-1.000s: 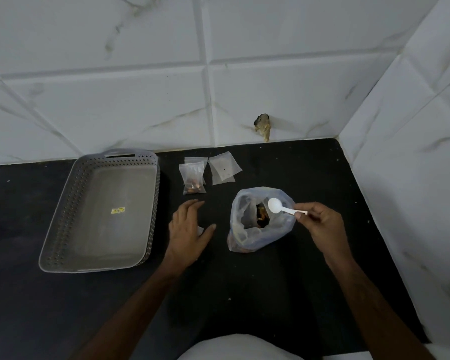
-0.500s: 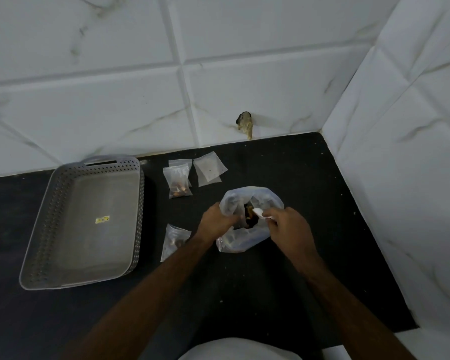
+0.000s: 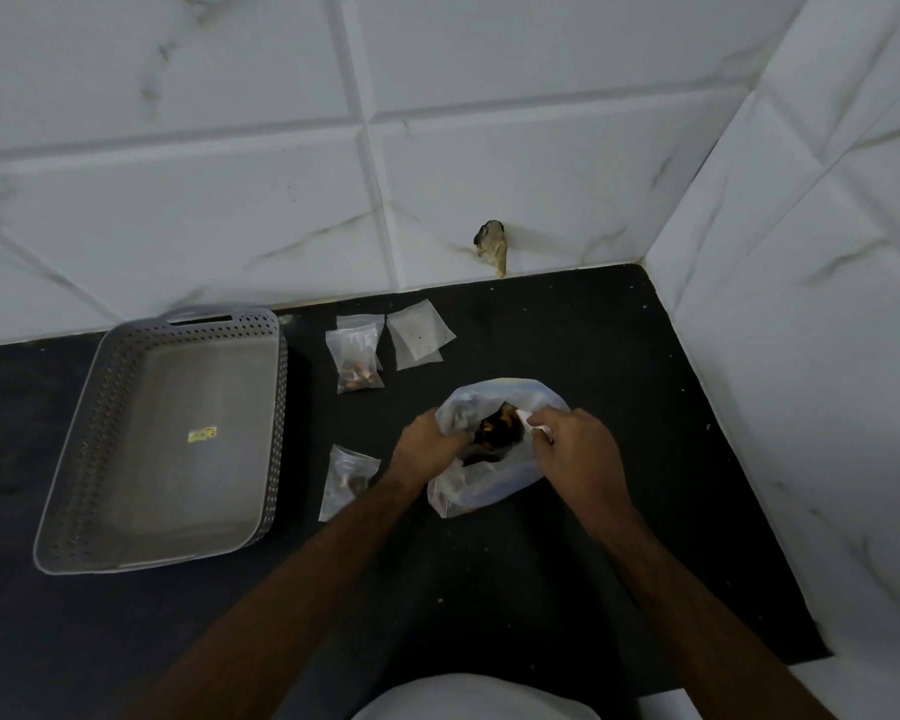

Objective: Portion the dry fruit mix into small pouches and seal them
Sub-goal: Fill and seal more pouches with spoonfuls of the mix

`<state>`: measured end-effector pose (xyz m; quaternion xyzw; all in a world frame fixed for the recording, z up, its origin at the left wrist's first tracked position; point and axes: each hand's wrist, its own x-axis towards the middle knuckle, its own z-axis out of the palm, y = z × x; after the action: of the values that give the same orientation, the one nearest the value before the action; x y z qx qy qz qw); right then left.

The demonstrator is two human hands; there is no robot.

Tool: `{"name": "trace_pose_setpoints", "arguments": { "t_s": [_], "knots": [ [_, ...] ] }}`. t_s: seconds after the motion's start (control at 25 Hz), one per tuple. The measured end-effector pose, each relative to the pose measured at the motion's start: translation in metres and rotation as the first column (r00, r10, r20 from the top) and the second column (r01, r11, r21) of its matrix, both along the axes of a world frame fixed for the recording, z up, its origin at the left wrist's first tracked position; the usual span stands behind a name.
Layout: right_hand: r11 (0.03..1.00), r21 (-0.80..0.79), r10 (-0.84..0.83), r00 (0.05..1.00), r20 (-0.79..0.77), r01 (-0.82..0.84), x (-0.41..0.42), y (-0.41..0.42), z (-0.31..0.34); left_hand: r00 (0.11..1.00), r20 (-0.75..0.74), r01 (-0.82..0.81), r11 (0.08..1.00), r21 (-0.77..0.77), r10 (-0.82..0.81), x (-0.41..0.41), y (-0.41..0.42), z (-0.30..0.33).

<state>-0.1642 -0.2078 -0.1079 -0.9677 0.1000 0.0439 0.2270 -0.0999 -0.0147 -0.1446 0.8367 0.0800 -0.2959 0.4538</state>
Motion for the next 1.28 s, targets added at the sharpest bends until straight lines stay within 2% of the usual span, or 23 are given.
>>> {"name": "trace_pose_setpoints", "arguments": {
  "t_s": [0.28,0.52,0.64,0.8,0.92,1.12,1.28],
  "knots": [
    [0.998,0.057,-0.025,0.999,0.045,0.022,-0.007,0.005,-0.001,0.979,-0.095,-0.196,0.953,-0.232,0.179,-0.001,0.003,-0.010],
    [0.988,0.148,-0.039,0.999,0.032,0.033,-0.012,0.015,-0.014,0.974,-0.152,-0.213,0.911,-0.354,0.169,-0.002,0.002,-0.007],
    [0.953,0.276,-0.135,0.991,0.010,0.127,-0.009,0.013,-0.017,0.974,-0.168,-0.204,0.902,-0.382,0.149,-0.002,0.004,-0.006],
    [0.957,0.252,-0.162,0.986,0.038,0.147,-0.006,0.010,-0.022,0.987,-0.150,-0.106,0.925,-0.364,0.054,0.001,0.006,-0.008],
    [0.906,0.372,-0.203,0.979,-0.036,0.202,-0.003,0.008,-0.020,0.994,-0.107,-0.077,0.916,-0.393,0.038,0.001,0.007,-0.010],
    [0.928,0.360,-0.096,0.995,-0.013,0.094,-0.009,0.013,-0.020,0.989,-0.136,-0.110,0.905,-0.410,0.059,-0.001,0.009,-0.010],
    [0.924,0.375,-0.091,0.996,0.012,0.080,-0.005,0.011,-0.016,0.991,-0.115,-0.115,0.901,-0.419,0.073,-0.002,0.008,-0.008]
  ]
}}
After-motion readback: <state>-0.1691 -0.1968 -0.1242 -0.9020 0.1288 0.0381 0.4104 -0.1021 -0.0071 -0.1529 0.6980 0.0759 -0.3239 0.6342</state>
